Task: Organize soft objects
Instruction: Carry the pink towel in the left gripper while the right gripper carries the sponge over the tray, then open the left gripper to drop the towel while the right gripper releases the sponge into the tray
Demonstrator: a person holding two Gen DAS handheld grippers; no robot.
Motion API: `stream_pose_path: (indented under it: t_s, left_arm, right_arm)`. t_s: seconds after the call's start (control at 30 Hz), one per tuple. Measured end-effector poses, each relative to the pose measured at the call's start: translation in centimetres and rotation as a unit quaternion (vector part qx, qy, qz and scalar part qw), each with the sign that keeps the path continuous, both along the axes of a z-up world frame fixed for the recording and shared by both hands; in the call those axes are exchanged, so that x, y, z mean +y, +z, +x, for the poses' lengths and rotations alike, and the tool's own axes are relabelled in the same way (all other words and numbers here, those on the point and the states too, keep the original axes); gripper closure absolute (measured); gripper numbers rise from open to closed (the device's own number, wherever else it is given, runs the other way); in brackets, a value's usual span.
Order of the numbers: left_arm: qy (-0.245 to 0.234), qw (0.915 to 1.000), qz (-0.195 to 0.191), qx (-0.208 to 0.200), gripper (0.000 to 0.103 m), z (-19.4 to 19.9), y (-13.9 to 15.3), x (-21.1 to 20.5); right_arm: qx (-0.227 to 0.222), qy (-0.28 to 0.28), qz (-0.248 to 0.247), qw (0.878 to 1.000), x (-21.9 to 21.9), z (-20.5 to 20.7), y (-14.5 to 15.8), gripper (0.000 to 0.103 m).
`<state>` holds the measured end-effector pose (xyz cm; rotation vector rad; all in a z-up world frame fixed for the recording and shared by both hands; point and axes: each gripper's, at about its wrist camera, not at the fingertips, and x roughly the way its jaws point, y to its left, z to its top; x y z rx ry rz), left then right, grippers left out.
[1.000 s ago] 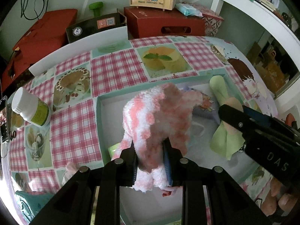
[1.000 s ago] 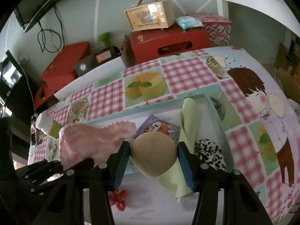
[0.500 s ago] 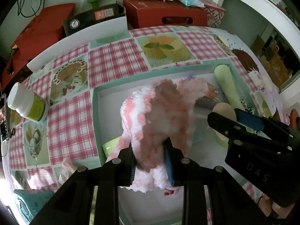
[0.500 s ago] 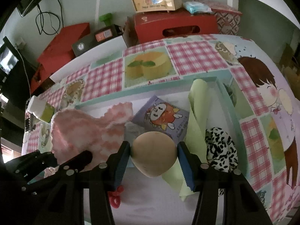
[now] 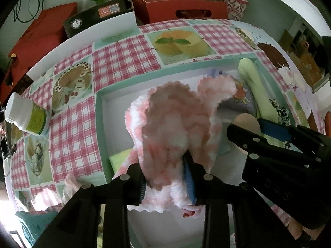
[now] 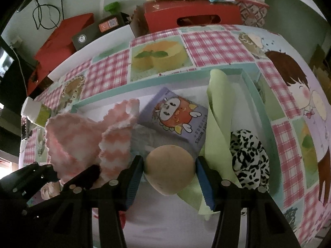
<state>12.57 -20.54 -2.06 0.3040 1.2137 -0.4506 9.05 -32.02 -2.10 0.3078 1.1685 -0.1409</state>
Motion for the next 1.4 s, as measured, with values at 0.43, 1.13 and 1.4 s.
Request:
stream_pose_path:
  t_s: [0.43,1.13,1.4]
  left_arm:
    - [-0.006,1.0000,0.001,0.000,0.060,-0.2,0.1,-0.2]
    - [0.010,0.9982,-0.046,-0.038,0.055,-0.8,5.1,2.0]
    - [0.050,0.9964,-0.047,-0.050,0.027,0.5,5.1,3.7]
  right_arm:
    - [0.011,-0.011,0.003,1.000,-0.3,-0.2,-0.5,0.046]
    - [-0.080,-0.052,-0.001,0.995,-1.5,-1.5,4.6,0.040]
    - [-0.065,-0.047,-0.014,0.997,-1.2,-1.3,3.9,0.023]
